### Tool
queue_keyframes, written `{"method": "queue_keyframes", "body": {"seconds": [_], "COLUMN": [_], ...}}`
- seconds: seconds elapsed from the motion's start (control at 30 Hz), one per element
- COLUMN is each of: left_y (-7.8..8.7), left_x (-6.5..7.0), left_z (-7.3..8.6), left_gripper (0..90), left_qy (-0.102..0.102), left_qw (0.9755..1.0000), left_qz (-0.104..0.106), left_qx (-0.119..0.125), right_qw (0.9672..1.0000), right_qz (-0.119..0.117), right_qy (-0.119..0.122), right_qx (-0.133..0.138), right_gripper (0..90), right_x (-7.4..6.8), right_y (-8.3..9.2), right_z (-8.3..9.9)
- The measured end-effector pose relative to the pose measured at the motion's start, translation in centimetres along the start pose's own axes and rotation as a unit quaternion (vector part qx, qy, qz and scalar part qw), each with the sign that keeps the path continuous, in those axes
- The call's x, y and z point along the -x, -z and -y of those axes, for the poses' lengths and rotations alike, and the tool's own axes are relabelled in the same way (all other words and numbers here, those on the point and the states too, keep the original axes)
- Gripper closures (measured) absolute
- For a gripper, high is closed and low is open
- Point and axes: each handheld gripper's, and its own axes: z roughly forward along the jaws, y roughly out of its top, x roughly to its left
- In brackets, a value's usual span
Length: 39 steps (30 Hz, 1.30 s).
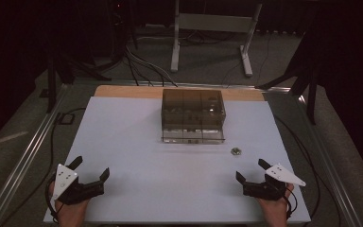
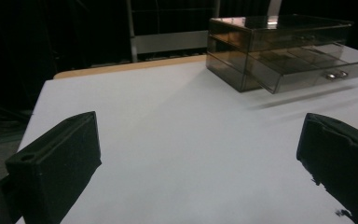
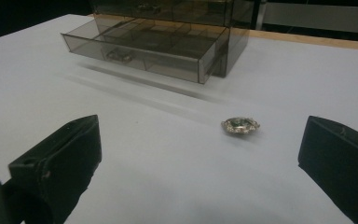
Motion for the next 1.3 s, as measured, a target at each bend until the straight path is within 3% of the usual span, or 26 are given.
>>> {"method": "queue_keyframes", "body": {"seconds": [0.13, 0.3, 0.5, 1.3], "left_y": [0.1, 0.4, 0.5, 0.2], "left_x": [0.0, -0.2, -0.3, -0.3], "left_z": [0.0, -0.1, -0.1, 0.0], "left_gripper": [0.5, 2.0, 1.5, 0.7], "left_qy": [-0.002, 0.002, 0.006, 0.007], "left_qw": [1.0000, 0.9999, 0.9996, 0.9997], "left_qz": [-0.002, -0.013, -0.026, -0.024], "left_qx": [0.002, 0.010, 0.007, 0.000], "right_qw": [1.0000, 0.9996, 0.9997, 0.9996], "right_qz": [0.004, 0.014, 0.019, 0.024], "right_qy": [0.002, 0.002, 0.002, -0.011], "right_qx": [-0.001, -0.025, -0.019, 0.001], "right_gripper": [0.0, 0.0, 0.0, 0.0], "right_x": [0.1, -0.2, -0.4, -0.5], "right_y": [0.0, -0.1, 0.1, 0.9], "right_z": [-0.1, -0.1, -0.4, -1.4]}}
